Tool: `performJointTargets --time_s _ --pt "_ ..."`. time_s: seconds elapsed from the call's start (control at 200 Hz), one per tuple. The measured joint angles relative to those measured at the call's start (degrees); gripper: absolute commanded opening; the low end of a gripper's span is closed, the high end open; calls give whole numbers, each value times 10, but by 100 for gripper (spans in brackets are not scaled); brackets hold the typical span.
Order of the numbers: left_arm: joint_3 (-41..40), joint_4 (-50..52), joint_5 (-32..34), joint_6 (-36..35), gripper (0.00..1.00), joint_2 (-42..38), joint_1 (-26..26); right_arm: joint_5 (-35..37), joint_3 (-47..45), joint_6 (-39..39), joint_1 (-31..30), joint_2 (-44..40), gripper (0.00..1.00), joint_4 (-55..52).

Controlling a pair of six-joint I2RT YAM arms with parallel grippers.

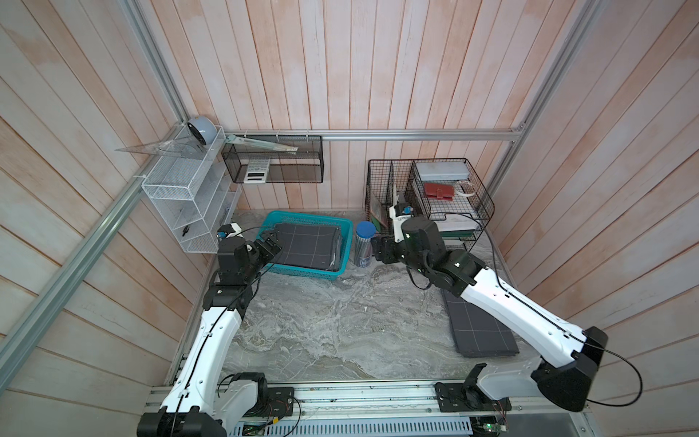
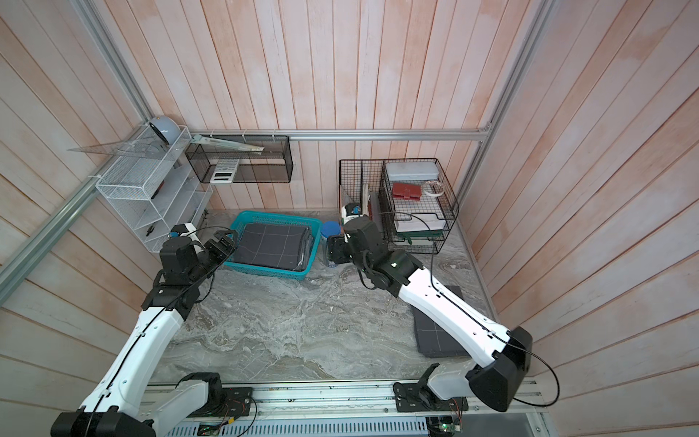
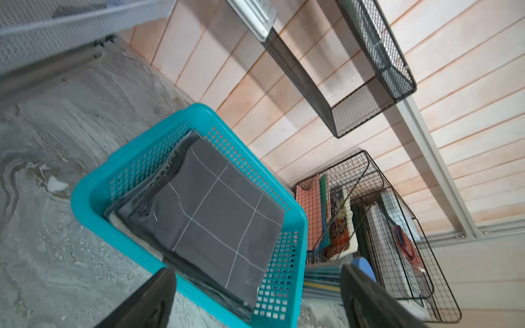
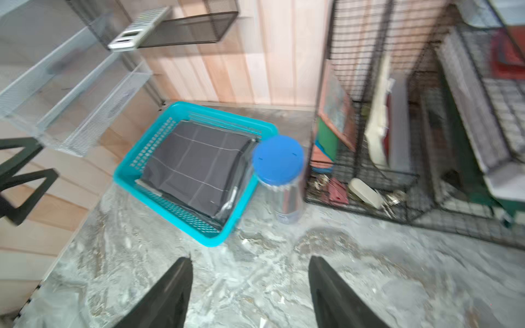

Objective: Put the folded pillowcase in the basket
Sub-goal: Move the pillowcase to the center of the board.

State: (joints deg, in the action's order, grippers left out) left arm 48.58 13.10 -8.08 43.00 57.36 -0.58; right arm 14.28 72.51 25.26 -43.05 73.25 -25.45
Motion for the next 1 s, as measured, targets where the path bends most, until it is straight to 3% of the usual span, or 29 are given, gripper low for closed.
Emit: performJointTargets --time_s 0.125,0.29,0.54,0.695,1.0 --pt "-49 25 -14 1 97 -32 -23 7 -115 18 82 -85 73 -1" --pt "-125 62 0 0 99 -75 -98 1 -253 43 199 -156 76 -4" --pt "-205 66 37 27 100 -94 -158 -96 -346 78 380 -79 78 10" --pt "-205 45 55 28 100 -90 -176 -121 -337 88 411 1 78 28" --pt "-205 -10 67 36 100 -60 -194 -182 -250 71 416 153 78 33"
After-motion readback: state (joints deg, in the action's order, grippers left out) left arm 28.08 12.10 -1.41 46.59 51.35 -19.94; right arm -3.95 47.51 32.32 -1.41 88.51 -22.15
